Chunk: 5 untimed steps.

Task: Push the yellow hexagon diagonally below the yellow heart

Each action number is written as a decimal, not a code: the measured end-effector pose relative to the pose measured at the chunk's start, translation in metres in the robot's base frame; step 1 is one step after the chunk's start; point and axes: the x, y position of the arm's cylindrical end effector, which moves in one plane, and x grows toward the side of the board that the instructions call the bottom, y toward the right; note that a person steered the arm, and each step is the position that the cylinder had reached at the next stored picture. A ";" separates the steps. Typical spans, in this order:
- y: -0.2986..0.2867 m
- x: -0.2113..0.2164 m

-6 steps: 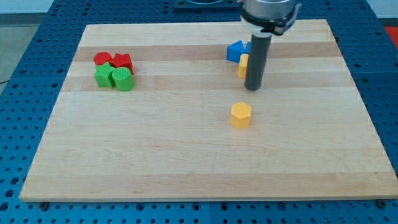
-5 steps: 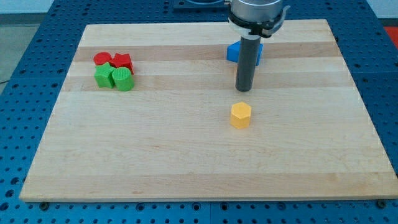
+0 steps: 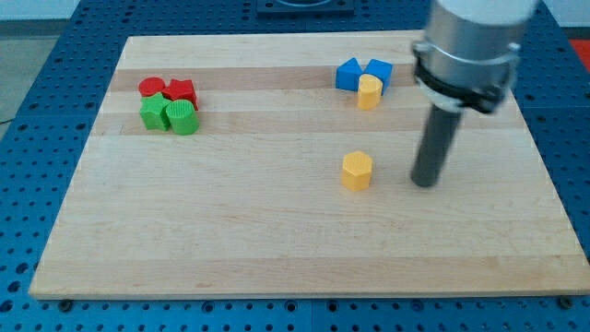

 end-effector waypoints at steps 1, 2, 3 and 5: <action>-0.029 0.029; -0.076 -0.019; -0.128 -0.104; -0.142 -0.107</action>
